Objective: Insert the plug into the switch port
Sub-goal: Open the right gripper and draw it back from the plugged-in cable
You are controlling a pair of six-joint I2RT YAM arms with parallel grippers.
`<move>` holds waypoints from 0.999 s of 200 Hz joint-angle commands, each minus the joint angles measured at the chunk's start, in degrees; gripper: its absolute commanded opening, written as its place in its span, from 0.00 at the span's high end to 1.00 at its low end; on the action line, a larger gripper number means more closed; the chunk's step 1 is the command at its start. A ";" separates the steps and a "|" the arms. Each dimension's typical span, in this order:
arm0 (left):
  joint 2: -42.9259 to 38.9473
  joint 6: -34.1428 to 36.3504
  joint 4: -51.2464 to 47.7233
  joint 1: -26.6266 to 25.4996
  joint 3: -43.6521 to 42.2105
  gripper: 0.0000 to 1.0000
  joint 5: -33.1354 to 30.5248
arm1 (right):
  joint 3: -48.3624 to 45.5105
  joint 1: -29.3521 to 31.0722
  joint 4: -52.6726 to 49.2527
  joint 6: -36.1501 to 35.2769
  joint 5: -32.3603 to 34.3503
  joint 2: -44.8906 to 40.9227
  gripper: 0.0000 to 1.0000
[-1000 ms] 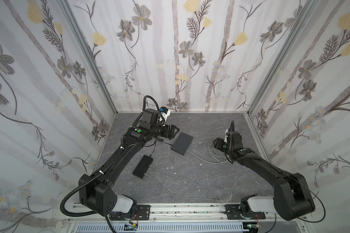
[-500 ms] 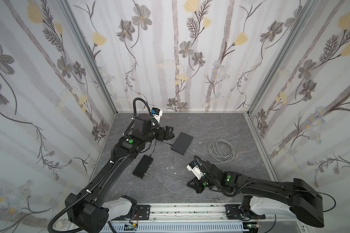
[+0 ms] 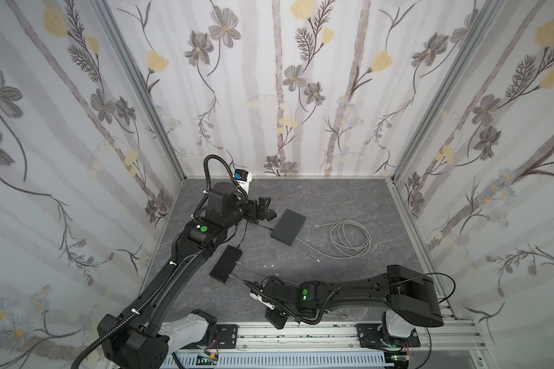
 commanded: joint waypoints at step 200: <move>0.54 1.10 1.58 -1.41 -0.34 0.07 -2.83 | -10.58 -7.42 -0.57 2.83 19.93 -9.34 1.00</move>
